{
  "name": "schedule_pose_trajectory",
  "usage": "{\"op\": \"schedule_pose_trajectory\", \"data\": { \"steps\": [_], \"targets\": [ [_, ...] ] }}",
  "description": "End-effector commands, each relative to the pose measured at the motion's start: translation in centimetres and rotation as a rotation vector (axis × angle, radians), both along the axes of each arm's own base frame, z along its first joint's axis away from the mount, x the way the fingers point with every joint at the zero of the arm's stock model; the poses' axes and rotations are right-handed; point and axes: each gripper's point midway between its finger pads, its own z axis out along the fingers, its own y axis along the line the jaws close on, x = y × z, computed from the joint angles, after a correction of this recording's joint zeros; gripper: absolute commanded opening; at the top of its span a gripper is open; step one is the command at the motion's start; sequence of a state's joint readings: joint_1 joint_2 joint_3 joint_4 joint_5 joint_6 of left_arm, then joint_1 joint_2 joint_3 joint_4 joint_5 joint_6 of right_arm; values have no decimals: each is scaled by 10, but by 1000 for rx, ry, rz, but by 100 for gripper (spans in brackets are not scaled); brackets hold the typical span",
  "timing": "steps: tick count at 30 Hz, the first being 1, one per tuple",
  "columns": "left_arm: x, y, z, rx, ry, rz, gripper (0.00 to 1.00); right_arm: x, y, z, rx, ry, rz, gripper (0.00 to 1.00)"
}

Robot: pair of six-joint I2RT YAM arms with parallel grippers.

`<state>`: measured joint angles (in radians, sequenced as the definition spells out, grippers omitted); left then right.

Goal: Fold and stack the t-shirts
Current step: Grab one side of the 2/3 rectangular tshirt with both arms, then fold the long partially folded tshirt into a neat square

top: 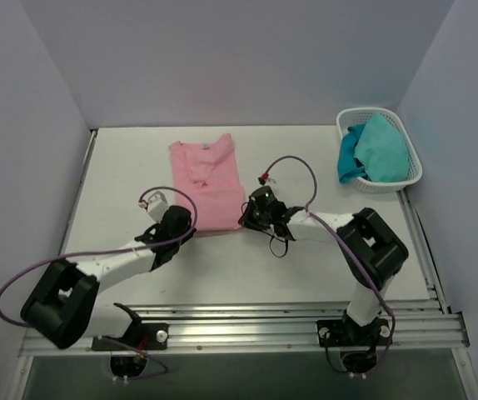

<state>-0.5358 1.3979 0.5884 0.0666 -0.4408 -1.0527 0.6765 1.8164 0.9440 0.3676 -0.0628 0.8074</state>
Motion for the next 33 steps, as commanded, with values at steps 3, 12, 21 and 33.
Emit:
{"op": "schedule_pose_trajectory", "data": {
  "steps": [3, 12, 21, 33],
  "targets": [
    [-66, -2, 12, 68, -5, -11, 2, -48, -31, 30, -99, -47, -36, 0],
    [-116, -9, 59, 114, -46, -54, 2, -86, -39, 82, -106, -123, -48, 0],
    [-78, -12, 159, 203, -222, -45, 2, -31, -22, 136, -193, -222, -73, 0],
    [11, 8, 160, 174, -201, 22, 2, 47, 14, 127, -231, -187, -45, 0]
  ]
}}
